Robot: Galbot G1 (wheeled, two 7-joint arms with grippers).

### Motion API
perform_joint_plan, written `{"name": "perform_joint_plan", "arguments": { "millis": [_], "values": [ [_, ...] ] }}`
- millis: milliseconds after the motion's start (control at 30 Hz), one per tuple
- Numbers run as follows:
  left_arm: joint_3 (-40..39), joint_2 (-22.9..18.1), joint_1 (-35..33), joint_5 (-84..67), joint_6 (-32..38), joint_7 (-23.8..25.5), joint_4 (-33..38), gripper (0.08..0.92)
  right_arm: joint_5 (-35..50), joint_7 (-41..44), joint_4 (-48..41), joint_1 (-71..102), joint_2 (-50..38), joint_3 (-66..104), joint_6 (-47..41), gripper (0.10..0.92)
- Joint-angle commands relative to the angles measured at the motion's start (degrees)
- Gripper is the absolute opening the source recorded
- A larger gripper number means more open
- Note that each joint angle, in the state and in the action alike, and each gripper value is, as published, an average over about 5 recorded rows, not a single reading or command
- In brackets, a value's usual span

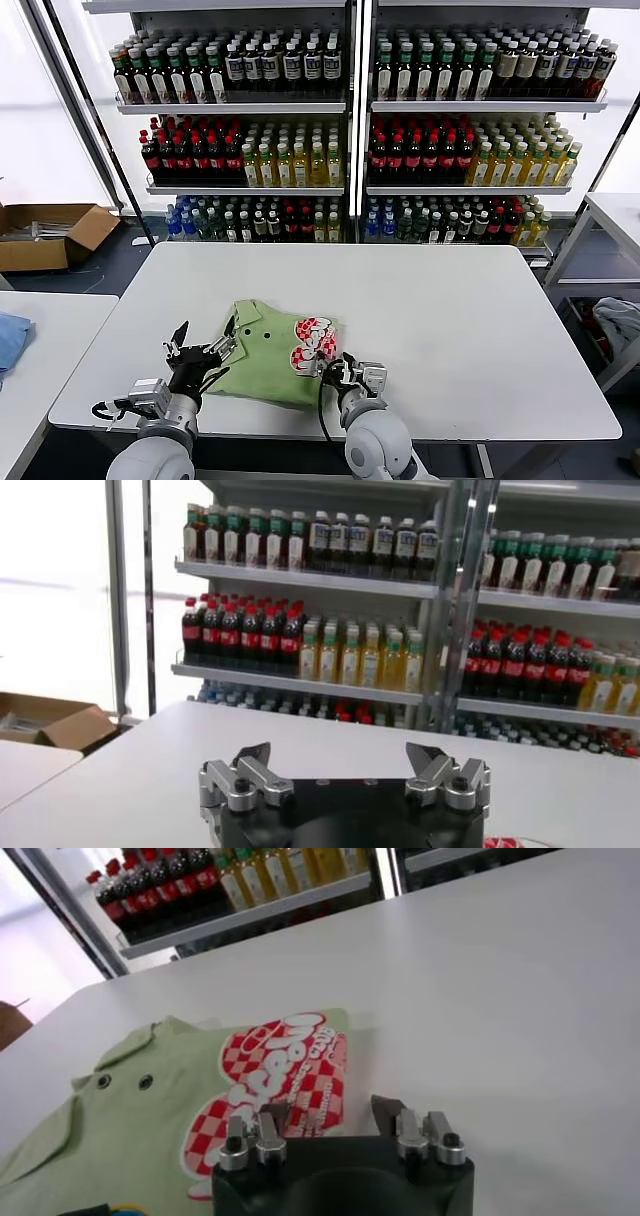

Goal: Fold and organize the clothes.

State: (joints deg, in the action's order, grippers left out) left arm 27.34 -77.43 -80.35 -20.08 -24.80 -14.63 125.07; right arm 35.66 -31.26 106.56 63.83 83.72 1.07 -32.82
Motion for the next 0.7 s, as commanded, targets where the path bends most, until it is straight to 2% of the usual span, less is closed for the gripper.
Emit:
{"name": "perform_joint_plan", "arguments": {
  "millis": [33, 133, 233, 700],
  "values": [
    [0.9, 0.1, -0.5, -0.1, -0.2, -0.4, 0.2, 0.823, 0.3, -0.3, -1.9, -0.9, 0.8, -1.8, -0.4, 0.59],
    [0.8, 0.1, -0.5, -0.2, -0.2, -0.4, 0.3, 0.823, 0.2, 0.0, -1.7, -0.4, 1.0, -1.8, -0.4, 0.569],
    [0.7, 0.0, -0.5, -0.2, -0.2, -0.4, 0.3, 0.823, 0.0, 0.1, -1.2, 0.1, 1.2, -1.7, -0.3, 0.514],
    [-0.1, -1.0, -0.4, -0.2, -0.1, -0.4, -0.1, 0.823, -3.6, 0.5, 0.8, 1.9, -0.8, 0.3, -0.1, 0.136]
  ]
}}
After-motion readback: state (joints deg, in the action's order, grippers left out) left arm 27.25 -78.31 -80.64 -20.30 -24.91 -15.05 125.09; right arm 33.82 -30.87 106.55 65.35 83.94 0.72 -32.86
